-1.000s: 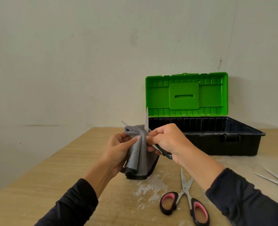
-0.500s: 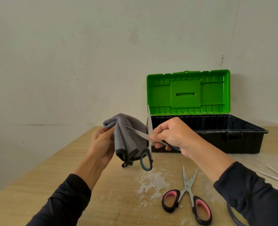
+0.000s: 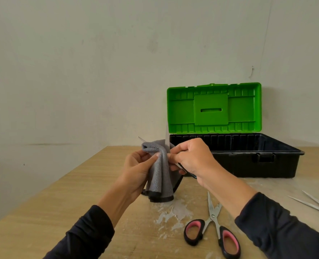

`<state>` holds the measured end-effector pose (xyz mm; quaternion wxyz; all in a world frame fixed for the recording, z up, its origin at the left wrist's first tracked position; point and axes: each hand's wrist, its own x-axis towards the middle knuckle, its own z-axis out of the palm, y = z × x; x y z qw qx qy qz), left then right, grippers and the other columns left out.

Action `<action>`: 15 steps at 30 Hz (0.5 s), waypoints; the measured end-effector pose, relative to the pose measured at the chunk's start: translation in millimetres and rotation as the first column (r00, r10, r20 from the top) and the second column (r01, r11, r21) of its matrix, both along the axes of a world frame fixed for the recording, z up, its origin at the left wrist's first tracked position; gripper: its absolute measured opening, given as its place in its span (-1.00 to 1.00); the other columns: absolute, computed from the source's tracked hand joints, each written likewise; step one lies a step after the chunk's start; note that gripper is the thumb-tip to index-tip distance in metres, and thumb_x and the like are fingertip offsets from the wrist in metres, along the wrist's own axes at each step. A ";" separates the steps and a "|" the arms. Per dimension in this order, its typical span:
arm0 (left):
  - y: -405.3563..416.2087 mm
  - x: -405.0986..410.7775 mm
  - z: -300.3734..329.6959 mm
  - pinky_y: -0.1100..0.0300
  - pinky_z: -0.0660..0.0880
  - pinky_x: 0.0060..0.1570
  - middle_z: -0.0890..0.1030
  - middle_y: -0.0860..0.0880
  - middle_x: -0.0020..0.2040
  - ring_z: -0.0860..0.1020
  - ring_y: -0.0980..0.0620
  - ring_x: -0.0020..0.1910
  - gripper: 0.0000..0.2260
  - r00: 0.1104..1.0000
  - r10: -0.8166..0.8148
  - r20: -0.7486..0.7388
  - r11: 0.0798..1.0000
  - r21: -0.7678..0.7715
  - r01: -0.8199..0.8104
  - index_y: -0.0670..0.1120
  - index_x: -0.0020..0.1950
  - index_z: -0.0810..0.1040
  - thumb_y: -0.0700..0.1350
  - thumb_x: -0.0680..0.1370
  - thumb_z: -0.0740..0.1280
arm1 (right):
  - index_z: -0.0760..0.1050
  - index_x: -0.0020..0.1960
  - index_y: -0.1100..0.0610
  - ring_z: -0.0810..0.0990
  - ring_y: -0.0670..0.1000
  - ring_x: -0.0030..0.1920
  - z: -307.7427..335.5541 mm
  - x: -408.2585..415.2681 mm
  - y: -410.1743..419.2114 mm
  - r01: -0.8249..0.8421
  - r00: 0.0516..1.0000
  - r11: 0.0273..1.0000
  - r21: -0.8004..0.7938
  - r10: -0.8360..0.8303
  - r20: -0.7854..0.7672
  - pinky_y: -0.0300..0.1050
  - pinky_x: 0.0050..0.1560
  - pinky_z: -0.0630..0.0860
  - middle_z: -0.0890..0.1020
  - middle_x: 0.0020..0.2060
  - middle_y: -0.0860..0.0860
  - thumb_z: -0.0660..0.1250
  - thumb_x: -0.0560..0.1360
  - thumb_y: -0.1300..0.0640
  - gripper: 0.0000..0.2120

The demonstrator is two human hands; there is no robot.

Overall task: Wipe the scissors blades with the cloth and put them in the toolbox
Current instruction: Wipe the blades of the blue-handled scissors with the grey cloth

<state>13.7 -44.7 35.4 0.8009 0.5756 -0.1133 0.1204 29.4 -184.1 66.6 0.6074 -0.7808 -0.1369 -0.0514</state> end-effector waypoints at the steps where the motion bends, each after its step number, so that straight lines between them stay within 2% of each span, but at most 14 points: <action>1: -0.8 0.4 0.0 0.26 0.60 -0.24 0.68 -0.09 -0.20 0.65 0.05 -0.25 -0.76 1.000 0.022 0.010 0.999 0.026 -0.022 -0.22 -0.03 0.58 -0.17 0.35 0.35 | 0.63 -0.22 0.18 0.64 -0.01 -0.41 0.1 0.2 -0.2 0.012 1.000 1.000 -0.005 -0.012 0.011 -0.27 -0.51 0.42 0.69 -0.34 0.13 0.50 0.36 0.22 -0.94; 6: 1.1 2.7 0.8 0.24 0.59 -0.19 0.63 -0.15 -0.12 0.62 0.02 -0.19 -0.82 0.995 0.096 0.026 0.991 0.089 -0.098 -0.29 0.08 0.53 -0.26 0.52 0.26 | 0.63 -0.31 0.15 0.63 -0.04 -0.44 5.6 -1.3 -4.7 -0.017 0.999 1.000 -0.021 0.018 0.032 -0.25 -0.48 0.45 0.68 -0.39 0.11 0.54 0.33 0.21 -0.90; 9: 5.0 0.2 3.2 0.22 0.59 -0.20 0.62 -0.15 -0.15 0.61 0.02 -0.21 -0.85 0.996 0.086 0.023 0.994 0.064 -0.087 -0.28 0.05 0.53 -0.27 0.54 0.23 | 0.64 -0.28 0.17 0.63 -0.05 -0.43 9.6 -3.5 -5.4 -0.044 0.998 0.998 -0.051 0.047 0.051 -0.29 -0.50 0.42 0.68 -0.36 0.11 0.53 0.34 0.21 -0.92; 13: 14.0 -0.1 7.0 0.25 0.57 -0.36 0.60 -0.16 -0.17 0.61 0.04 -0.31 -0.83 0.996 0.087 -0.007 0.996 -0.034 -0.087 -0.30 0.10 0.50 -0.27 0.55 0.24 | 0.63 -0.23 0.24 0.64 -0.05 -0.41 11.4 -2.9 -12.1 -0.035 0.998 0.997 -0.073 0.038 0.048 -0.28 -0.50 0.43 0.70 -0.33 0.13 0.51 0.35 0.25 -0.92; 15: 12.8 -0.4 4.1 0.25 0.57 -0.34 0.60 -0.18 -0.12 0.62 0.03 -0.28 -0.78 0.997 0.071 -0.038 0.997 -0.036 -0.072 -0.30 0.13 0.49 -0.24 0.51 0.28 | 0.63 -0.23 0.24 0.64 -0.03 -0.42 9.7 -2.0 -10.7 -0.028 0.999 0.998 -0.060 0.030 0.036 -0.27 -0.51 0.42 0.69 -0.33 0.14 0.52 0.34 0.25 -0.91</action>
